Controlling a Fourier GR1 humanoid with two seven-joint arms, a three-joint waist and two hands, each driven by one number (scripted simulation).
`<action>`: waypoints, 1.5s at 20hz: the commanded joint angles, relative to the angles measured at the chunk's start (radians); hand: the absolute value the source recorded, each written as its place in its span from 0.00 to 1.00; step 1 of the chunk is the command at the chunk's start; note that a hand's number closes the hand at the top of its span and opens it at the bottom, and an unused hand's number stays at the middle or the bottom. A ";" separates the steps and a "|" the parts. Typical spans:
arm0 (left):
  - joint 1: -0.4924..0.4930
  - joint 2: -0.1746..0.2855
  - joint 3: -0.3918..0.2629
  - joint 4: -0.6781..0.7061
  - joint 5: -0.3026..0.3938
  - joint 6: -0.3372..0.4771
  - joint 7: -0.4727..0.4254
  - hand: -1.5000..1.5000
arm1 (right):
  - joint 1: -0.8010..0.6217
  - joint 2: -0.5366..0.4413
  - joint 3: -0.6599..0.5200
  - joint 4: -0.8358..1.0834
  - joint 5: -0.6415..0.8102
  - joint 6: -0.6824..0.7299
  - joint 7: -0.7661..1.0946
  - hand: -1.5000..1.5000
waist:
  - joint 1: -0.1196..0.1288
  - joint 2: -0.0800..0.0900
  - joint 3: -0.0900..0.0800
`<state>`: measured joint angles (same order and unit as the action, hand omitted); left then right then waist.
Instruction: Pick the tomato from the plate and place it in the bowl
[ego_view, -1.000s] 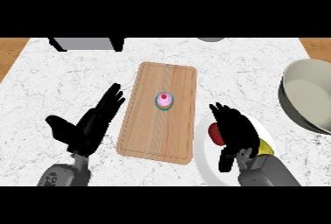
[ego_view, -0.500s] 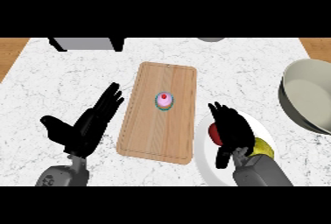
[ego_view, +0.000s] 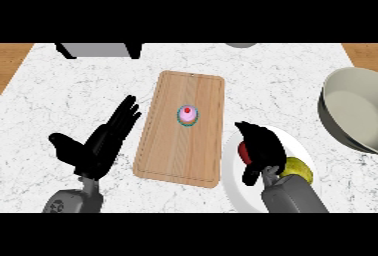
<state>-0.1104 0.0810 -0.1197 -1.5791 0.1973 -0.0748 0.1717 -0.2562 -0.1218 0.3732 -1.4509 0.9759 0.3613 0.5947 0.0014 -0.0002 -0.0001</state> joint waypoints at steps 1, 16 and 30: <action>0.044 -0.043 -0.035 0.016 -0.042 0.012 -0.061 0.50 | -0.035 -0.005 -0.030 0.091 0.008 -0.072 -0.128 1.00 | 0.003 0.001 0.000; 0.010 -0.044 0.023 0.013 -0.027 -0.028 -0.008 0.50 | -0.037 0.050 -0.017 0.180 0.178 -0.171 -0.240 1.00 | 0.001 0.000 0.000; 0.009 -0.039 0.038 0.004 -0.029 -0.022 0.020 0.50 | 0.336 -0.115 -0.075 -0.521 0.214 -0.005 0.017 1.00 | -0.015 -0.004 -0.001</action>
<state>-0.0938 0.0388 -0.0945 -1.5898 0.1586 -0.0925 0.1820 0.0165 -0.2169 0.3070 -1.7773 1.1833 0.3098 0.5556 -0.0115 -0.0034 -0.0005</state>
